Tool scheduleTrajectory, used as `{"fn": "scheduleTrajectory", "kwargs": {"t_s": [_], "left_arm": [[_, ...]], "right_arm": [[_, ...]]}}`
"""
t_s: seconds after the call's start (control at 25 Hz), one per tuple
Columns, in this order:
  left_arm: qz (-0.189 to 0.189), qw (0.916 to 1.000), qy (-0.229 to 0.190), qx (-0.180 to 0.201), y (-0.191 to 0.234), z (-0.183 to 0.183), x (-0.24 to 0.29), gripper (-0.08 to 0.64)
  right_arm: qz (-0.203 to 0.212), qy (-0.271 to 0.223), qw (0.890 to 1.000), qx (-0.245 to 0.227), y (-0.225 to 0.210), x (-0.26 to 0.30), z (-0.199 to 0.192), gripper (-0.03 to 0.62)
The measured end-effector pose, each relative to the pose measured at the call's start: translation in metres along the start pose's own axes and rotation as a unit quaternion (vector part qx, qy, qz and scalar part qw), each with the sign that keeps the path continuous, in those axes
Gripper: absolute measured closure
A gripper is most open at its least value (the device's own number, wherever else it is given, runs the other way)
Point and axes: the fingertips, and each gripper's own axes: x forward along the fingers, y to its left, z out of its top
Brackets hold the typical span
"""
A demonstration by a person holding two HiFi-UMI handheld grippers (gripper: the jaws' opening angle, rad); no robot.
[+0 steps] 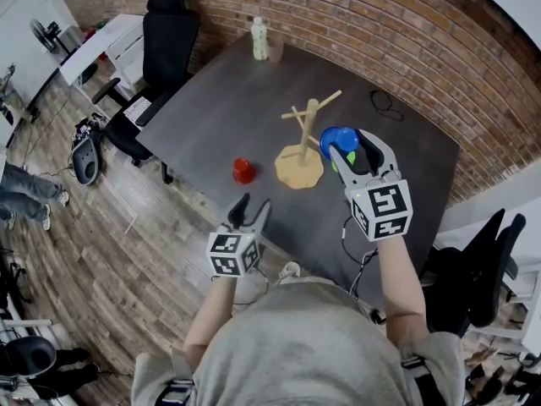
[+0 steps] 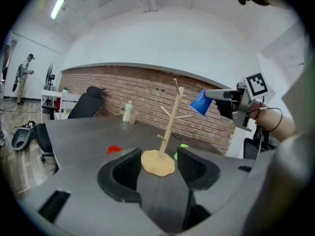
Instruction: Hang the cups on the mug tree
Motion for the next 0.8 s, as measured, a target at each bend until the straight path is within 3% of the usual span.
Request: {"fn": "scheduleTrajectory", "kwargs": {"t_s": [0.8], "left_arm": [[0.011, 0.9999, 0.006, 0.0, 0.01, -0.004, -0.001, 0.337]], "right_arm": [[0.012, 0.038, 0.999, 0.024, 0.015, 0.044, -0.039, 0.364]]}}
